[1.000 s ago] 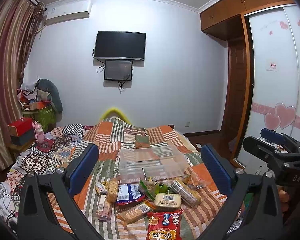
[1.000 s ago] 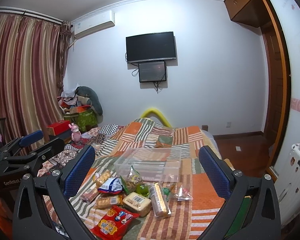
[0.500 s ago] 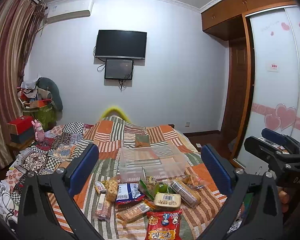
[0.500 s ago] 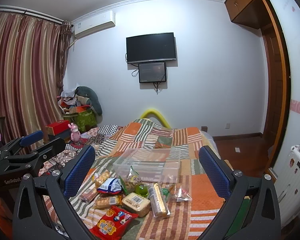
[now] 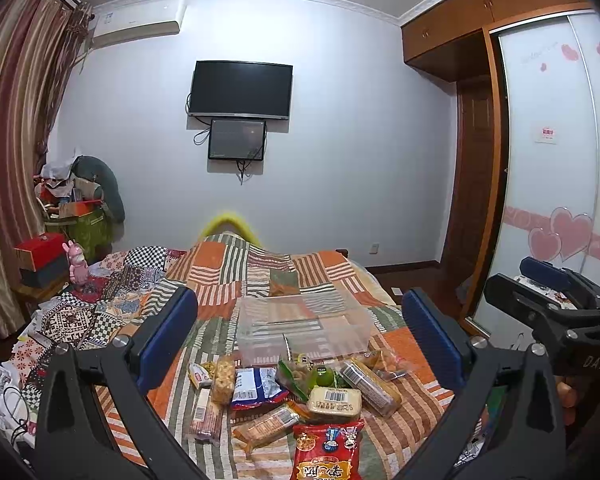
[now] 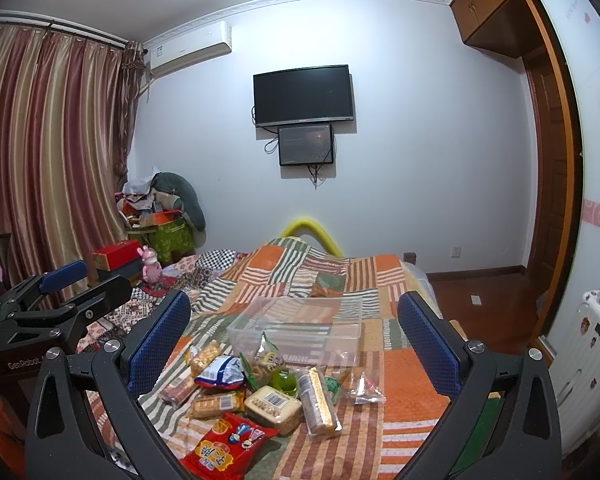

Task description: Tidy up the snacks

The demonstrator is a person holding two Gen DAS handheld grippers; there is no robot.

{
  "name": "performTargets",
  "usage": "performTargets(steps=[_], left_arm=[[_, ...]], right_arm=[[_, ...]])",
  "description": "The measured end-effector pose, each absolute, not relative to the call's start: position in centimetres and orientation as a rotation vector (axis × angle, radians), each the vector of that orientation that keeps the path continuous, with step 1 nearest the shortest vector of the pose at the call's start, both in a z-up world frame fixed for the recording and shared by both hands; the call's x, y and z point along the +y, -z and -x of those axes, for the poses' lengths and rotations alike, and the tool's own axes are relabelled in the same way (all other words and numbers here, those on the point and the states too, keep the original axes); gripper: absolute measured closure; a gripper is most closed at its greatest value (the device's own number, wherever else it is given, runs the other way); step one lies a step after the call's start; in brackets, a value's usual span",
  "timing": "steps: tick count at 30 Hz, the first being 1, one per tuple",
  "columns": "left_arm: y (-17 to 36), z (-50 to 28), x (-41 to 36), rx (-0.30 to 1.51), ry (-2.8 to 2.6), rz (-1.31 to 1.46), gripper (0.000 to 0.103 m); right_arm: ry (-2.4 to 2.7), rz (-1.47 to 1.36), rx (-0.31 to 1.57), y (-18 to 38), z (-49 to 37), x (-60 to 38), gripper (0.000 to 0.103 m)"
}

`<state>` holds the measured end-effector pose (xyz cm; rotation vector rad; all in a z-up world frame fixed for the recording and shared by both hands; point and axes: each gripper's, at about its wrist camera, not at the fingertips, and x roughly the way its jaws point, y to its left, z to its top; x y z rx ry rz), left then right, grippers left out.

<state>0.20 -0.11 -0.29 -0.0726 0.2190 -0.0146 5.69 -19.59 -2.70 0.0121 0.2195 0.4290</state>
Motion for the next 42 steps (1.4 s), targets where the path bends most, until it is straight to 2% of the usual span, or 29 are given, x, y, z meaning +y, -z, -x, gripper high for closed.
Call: performTargets(steps=[8,11,14,18,25,42], left_arm=[[0.9,-0.9,0.1,0.252,0.013,0.075,0.000],[1.3,-1.2,0.3,0.271,0.024,0.078,0.007],[1.9,-1.7,0.5,0.308,0.033,0.068,0.015],[3.2,-2.9,0.7,0.381,0.064,0.057,0.019],[7.7,-6.7,1.2,0.606,0.131,0.033,0.019],[18.1,-11.5,-3.6,1.043,0.293,0.001,0.019]], right_arm=[[-0.451,-0.005,0.236,3.1,-5.9,-19.2,0.000],[-0.449,-0.005,0.248,3.3,-6.2,-19.2,0.002],[-0.450,-0.006,0.271,3.8,-6.7,-19.3,0.008],[-0.445,0.002,0.314,4.9,-7.4,-19.5,0.015],[-0.417,0.023,0.419,7.3,-8.9,-20.5,0.020],[-0.398,-0.010,0.630,12.0,-12.0,-22.4,0.021]])
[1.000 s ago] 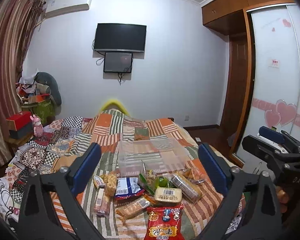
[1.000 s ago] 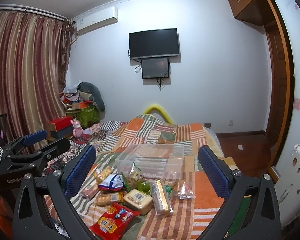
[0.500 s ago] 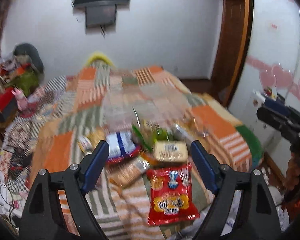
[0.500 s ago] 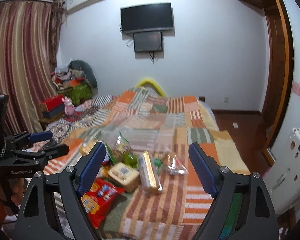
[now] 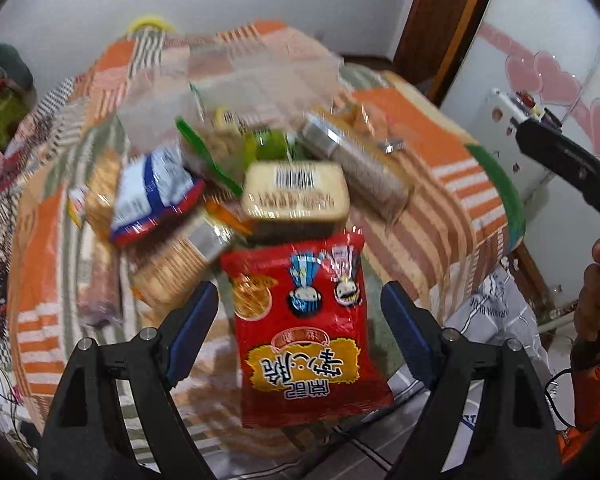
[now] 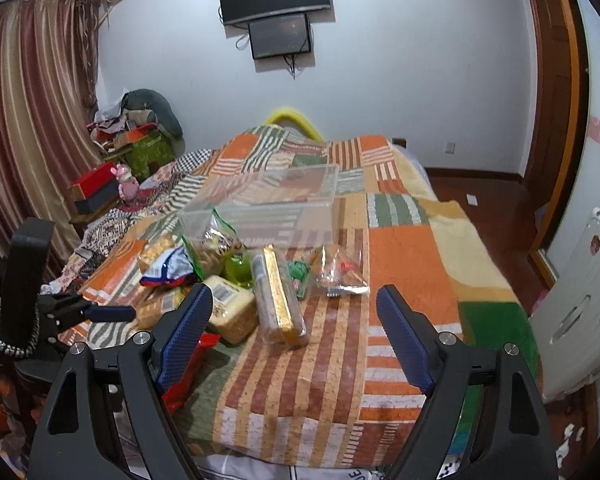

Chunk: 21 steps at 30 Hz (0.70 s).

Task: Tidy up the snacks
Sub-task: 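Grasp the red noodle-snack bag with the left tool while the right tool grasps the biscuit roll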

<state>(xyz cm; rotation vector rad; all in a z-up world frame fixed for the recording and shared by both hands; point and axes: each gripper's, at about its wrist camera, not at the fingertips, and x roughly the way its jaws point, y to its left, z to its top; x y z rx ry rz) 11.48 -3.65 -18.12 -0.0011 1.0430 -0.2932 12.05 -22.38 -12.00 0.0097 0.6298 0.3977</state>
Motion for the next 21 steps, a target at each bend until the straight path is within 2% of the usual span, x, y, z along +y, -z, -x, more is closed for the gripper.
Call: performTargets(steps=[8,11,15,21], left_arm=[[21.2,-12.7,-3.8,1.125,0.307,0.033,0.020],[21.8,-13.1,-3.5,1.121,0.308,0.049,0.028],[21.3,-13.2,-2.8,1.093,0.318,0.070,0.036],[19.1,-13.0,-1.6,1.009,0.314,0.085,0.036]], right_arm=[[-0.419,-0.036,0.683,13.3,-13.5,-22.5,0.021],[-0.428,-0.033,0.700,13.8,-14.0,-22.3,0.021],[-0.438,-0.026,0.720,14.4,-14.9,-21.9,0.021],[-0.466,-0.019,0.758,15.5,-16.4,-20.8,0.021]])
